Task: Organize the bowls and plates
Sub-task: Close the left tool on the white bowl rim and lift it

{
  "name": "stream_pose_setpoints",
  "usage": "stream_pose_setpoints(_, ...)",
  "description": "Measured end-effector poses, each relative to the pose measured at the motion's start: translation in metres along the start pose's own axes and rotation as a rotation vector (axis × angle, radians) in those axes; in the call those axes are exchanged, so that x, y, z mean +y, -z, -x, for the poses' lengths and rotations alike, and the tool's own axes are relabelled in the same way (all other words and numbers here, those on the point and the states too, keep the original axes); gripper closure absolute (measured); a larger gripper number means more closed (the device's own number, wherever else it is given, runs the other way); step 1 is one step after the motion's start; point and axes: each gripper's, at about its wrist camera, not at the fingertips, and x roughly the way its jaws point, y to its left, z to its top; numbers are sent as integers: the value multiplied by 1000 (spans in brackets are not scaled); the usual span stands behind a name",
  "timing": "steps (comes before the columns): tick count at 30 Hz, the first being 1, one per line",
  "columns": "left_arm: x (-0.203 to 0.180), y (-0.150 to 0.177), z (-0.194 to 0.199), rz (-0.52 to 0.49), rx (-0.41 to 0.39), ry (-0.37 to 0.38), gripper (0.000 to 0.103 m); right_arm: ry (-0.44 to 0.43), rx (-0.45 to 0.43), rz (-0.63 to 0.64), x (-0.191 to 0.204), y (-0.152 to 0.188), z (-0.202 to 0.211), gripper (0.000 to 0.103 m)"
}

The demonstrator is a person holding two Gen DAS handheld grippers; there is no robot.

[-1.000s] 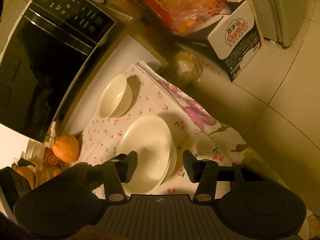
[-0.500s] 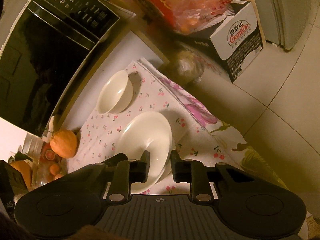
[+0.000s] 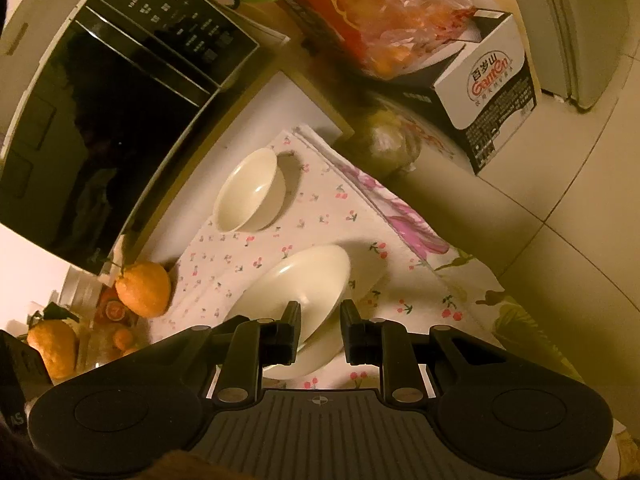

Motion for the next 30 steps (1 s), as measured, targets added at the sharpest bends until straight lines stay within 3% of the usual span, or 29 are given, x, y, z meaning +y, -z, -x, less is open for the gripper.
stream_pose_setpoints(19,-7,24,40,3,-47,16,85,-75,-7,102,13,6,40,82)
stream_pose_setpoints(30,-20,53,71,2,-72,-2,85,-65,81,159,19,19,64,82)
